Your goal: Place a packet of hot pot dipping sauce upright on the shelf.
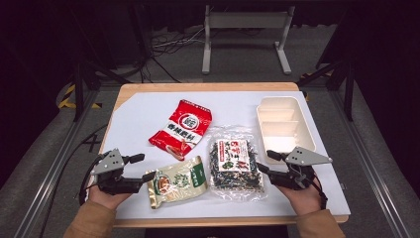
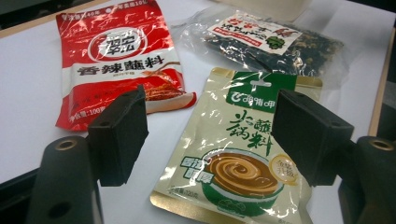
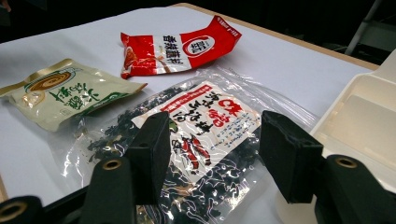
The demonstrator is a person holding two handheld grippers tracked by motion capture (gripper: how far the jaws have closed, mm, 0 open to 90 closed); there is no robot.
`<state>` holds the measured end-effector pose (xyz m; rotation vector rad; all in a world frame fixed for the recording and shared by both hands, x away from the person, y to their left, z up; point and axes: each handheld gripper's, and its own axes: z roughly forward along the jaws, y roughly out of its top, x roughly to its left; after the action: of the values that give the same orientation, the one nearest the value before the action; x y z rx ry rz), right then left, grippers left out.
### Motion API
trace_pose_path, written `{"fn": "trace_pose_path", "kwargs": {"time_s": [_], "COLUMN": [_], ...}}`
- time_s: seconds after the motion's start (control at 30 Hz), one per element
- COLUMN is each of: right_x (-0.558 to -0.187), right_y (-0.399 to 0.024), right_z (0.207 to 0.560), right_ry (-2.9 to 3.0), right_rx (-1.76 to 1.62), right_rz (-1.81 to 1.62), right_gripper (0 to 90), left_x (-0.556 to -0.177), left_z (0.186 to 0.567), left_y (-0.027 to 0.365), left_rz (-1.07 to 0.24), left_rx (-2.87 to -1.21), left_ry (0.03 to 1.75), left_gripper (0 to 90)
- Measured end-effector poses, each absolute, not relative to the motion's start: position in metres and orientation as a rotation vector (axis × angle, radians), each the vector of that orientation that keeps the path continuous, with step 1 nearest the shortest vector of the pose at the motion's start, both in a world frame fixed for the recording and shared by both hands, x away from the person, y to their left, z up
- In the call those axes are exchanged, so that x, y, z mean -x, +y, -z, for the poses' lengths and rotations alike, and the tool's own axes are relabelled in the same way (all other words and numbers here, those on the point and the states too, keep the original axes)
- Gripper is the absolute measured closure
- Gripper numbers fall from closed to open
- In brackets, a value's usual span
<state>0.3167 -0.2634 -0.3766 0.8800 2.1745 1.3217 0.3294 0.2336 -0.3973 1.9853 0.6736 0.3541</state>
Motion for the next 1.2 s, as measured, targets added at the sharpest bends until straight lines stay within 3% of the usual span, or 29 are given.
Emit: {"fn": "trace_pose_path", "kwargs": {"time_s": [0.1,0.63,1.1,1.2], "right_x": [-0.317,-0.320,-0.322,-0.322], "right_y": [-0.263,-0.259,-0.258,-0.258], "right_z": [0.377,0.379,0.381,0.382], "right_ry": [2.177,2.208,2.225,2.231], "right_rx": [-0.883,-0.878,-0.889,-0.891], "right_rz": [-1.326,-1.320,-1.315,-1.316], "right_gripper": [42.5,41.1,39.8,39.4], "left_x": [-0.330,-0.349,-0.377,-0.381], "left_z": [0.396,0.387,0.395,0.401], "left_y": [0.232,0.220,0.211,0.206], "left_rz": [-0.347,-0.301,-0.193,-0.122], "left_rx": [-1.997,-2.072,-2.135,-2.167], "left_ry": [0.692,0.646,0.680,0.696], "left_gripper": [19.1,19.5,18.1,17.0]}}
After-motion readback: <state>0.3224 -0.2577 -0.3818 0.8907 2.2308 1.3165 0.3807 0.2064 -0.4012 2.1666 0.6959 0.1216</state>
